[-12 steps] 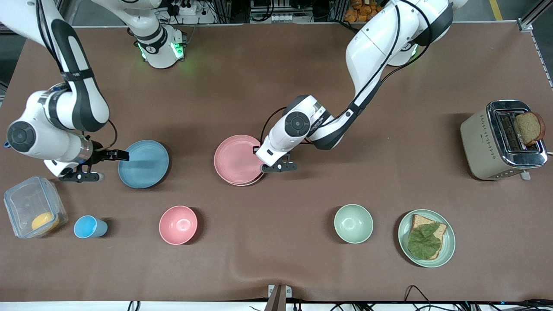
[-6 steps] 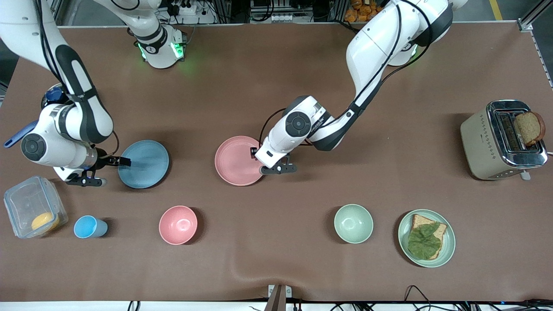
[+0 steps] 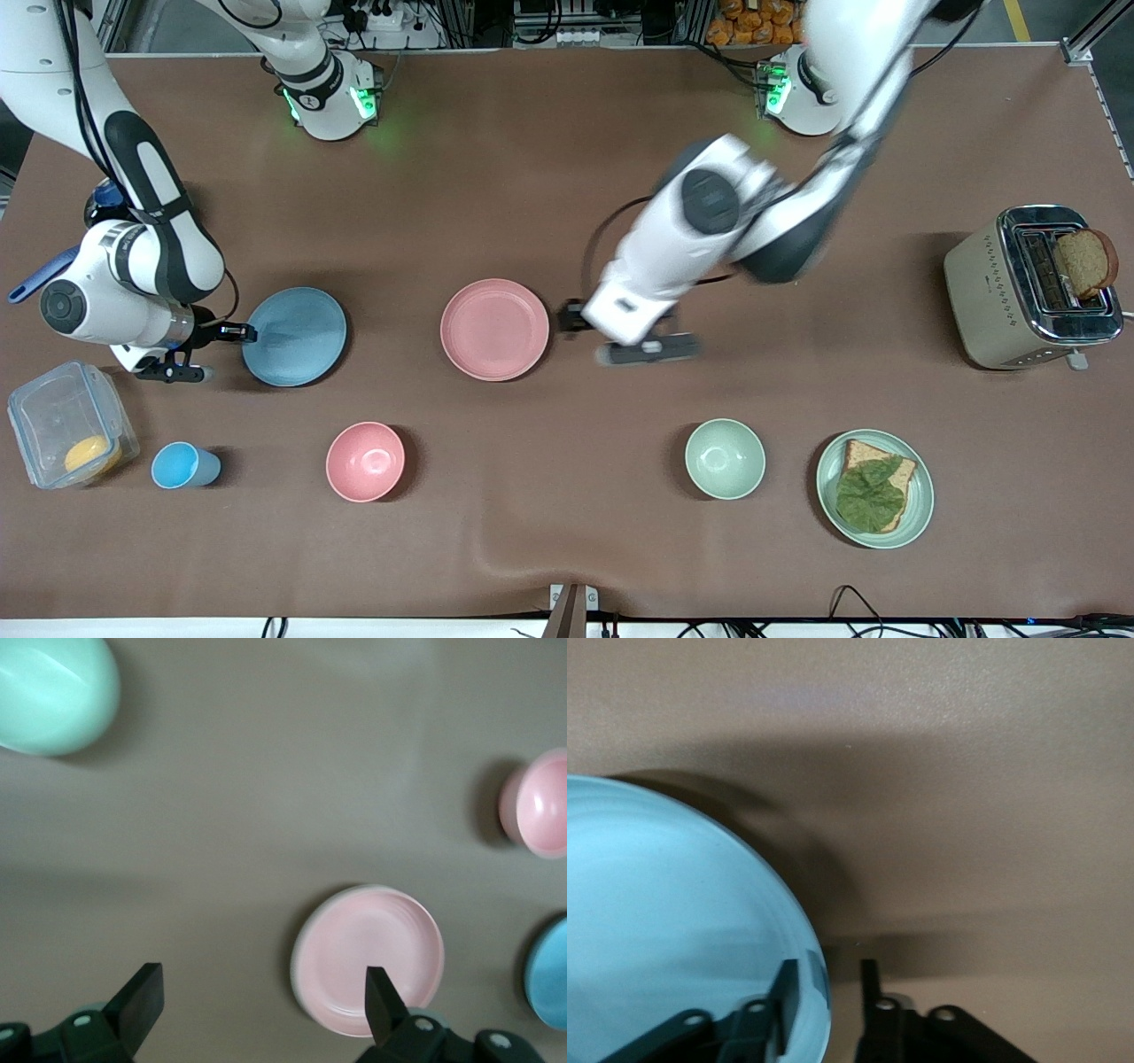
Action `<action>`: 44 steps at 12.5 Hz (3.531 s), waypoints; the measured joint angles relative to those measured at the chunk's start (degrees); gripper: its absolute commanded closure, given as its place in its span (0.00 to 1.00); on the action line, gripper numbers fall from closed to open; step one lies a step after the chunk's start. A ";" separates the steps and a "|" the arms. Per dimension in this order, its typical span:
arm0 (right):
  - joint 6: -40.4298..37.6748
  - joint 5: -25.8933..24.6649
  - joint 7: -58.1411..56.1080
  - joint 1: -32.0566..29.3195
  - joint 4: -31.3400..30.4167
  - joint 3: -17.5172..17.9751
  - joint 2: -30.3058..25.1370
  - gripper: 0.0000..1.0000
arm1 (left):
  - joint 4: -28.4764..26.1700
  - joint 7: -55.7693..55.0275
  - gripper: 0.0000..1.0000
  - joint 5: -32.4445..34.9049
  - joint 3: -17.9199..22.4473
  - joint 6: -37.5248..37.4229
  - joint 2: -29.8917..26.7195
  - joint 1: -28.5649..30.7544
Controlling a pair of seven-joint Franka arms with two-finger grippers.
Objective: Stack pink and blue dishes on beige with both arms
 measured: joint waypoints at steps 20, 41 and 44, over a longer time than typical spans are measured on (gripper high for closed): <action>-29.28 3.29 10.00 3.00 14.73 19.38 -6.89 1.00 | -2.04 26.05 0.00 1.05 0.41 -28.76 -21.57 21.41; -2.92 4.46 14.03 16.56 10.39 20.61 1.63 0.00 | -4.39 29.70 0.00 0.50 15.57 -33.09 -25.91 11.41; -13.40 3.97 14.19 16.47 16.23 18.61 -1.09 0.00 | -6.50 29.75 0.00 -0.58 15.64 -33.83 -28.27 11.41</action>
